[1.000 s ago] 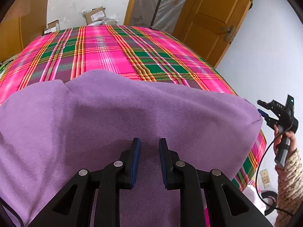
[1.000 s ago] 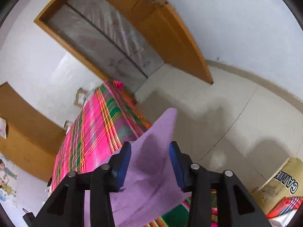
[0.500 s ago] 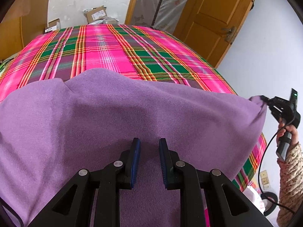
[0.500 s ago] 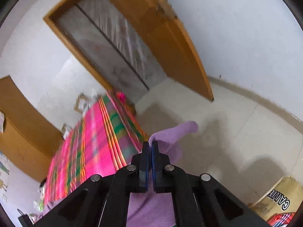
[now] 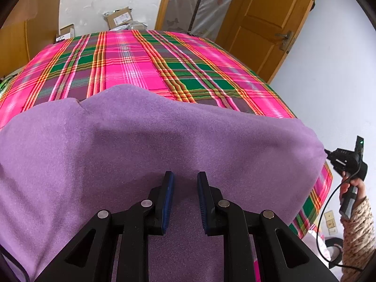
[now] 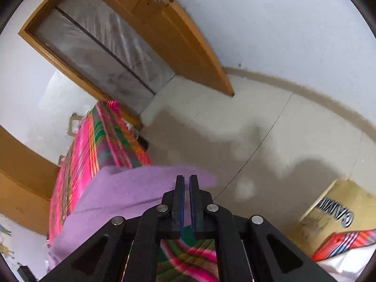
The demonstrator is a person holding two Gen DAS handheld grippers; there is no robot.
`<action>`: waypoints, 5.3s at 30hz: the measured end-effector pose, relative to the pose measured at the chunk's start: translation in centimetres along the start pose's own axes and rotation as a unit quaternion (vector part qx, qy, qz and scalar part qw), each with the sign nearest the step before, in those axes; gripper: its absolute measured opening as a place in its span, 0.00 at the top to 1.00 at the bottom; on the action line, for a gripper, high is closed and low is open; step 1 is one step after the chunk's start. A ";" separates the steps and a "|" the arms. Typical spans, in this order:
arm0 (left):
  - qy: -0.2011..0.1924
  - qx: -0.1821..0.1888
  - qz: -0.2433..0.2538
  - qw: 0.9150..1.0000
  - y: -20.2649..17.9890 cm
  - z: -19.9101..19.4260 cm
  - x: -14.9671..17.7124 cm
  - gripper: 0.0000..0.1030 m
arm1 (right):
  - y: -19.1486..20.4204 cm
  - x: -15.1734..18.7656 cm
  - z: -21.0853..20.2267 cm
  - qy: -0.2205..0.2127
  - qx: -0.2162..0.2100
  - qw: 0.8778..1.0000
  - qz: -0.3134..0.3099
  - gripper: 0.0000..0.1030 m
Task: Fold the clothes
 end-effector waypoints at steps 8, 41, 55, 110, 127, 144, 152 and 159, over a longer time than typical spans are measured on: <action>-0.001 0.003 -0.007 1.000 0.2 0.0 -0.1 0.80 | 6.9 -0.6 2.0 0.032 -0.076 0.991 -0.110 0.64; -0.007 0.005 -0.026 1.000 1.0 0.2 -0.3 0.80 | 8.2 -0.6 3.9 0.024 0.008 0.993 -0.113 0.74; -0.008 0.013 -0.030 0.999 0.9 -0.4 0.0 0.80 | 3.8 4.1 -0.1 0.071 -0.076 0.994 0.024 0.68; -0.005 0.024 -0.031 0.999 1.0 -0.5 0.0 0.80 | 10.3 2.4 3.2 0.079 -0.043 0.984 -0.151 0.89; -0.006 0.023 -0.034 0.999 0.9 -0.4 0.0 0.80 | 11.3 0.2 4.2 0.031 0.031 0.983 -0.176 0.89; -0.010 0.020 -0.046 0.999 1.6 -1.5 0.3 0.80 | 8.5 3.9 -0.4 0.044 -0.036 0.993 -0.103 0.95; -0.014 0.023 -0.057 0.998 2.6 -2.6 0.9 0.80 | 9.2 4.0 -3.0 0.003 0.036 0.986 -0.161 0.95; -0.025 0.020 -0.058 0.998 3.4 -3.6 1.0 0.80 | 8.2 4.1 -3.5 -0.014 0.046 0.992 -0.118 0.93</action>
Point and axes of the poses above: each gripper's, at about its wrist camera, not at the fingertips, and z roughly the way its jaws point, y to its left, x to its underside, the point moved 8 cm from there along z, roughly the way its jaws point, and after that the axes turned 4 degrees about -y, right-handed, at the moved point
